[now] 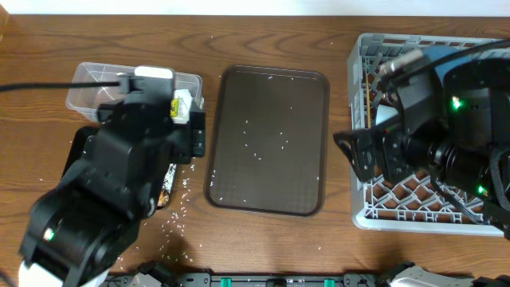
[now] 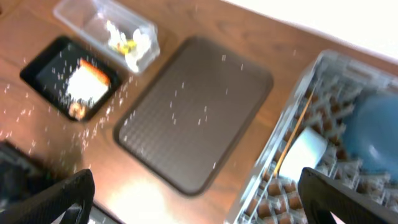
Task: Sort waste into correct bins and load items into the dishwasher rack
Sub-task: 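Open the right gripper and lift it away from the bowl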
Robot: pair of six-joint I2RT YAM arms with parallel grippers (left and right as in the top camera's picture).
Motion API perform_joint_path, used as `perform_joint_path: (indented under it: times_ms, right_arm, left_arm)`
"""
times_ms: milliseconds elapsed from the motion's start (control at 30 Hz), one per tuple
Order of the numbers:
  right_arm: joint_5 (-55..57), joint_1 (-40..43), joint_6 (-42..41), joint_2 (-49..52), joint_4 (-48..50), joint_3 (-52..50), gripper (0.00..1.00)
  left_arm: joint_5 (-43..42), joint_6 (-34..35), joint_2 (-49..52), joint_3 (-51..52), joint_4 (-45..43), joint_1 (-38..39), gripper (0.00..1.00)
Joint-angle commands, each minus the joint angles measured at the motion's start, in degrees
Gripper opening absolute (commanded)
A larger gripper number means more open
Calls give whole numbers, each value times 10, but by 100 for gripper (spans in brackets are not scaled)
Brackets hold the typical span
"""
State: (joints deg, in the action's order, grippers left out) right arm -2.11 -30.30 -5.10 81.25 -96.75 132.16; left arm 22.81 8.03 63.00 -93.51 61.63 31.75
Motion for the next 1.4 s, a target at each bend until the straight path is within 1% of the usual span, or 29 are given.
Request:
perform_joint_path:
  times_ms: [0, 100, 133, 167, 267, 400, 567, 1100, 1200, 1367]
  right_arm:
    - [-5, -11, 5, 11, -5, -3, 99]
    - [-5, -11, 5, 12, 0, -3, 99]
    - [-5, -11, 5, 12, 1, -3, 99]
    - [-5, -11, 5, 12, 3, -3, 99]
    - [-5, -11, 5, 12, 5, -3, 99]
    - [-5, -11, 5, 12, 5, -3, 99]
    - [-5, -11, 5, 12, 5, -3, 99]
    - [-13, -11, 5, 12, 0, -3, 99]
    - [5, -11, 16, 11, -2, -3, 99]
    - [95, -10, 34, 7, 20, -3, 99]
  left_arm:
    - [-43, -14, 0, -20, 17, -22, 92]
    - [-44, -14, -8, -50, 60, -49, 92]
    - [-49, -14, -14, -58, 75, -59, 98]
    - [-60, -14, -18, -64, 87, -67, 99]
    - [-110, -14, -31, -66, 112, -83, 100]
    - [-115, -14, -33, -65, 133, -83, 98]
    - [-115, -14, -31, -65, 147, -83, 98]
    - [-115, -14, -31, -65, 147, -83, 98]
    - [-115, -14, -31, -65, 147, -83, 98]
    - [-115, -14, -31, -65, 147, -83, 98]
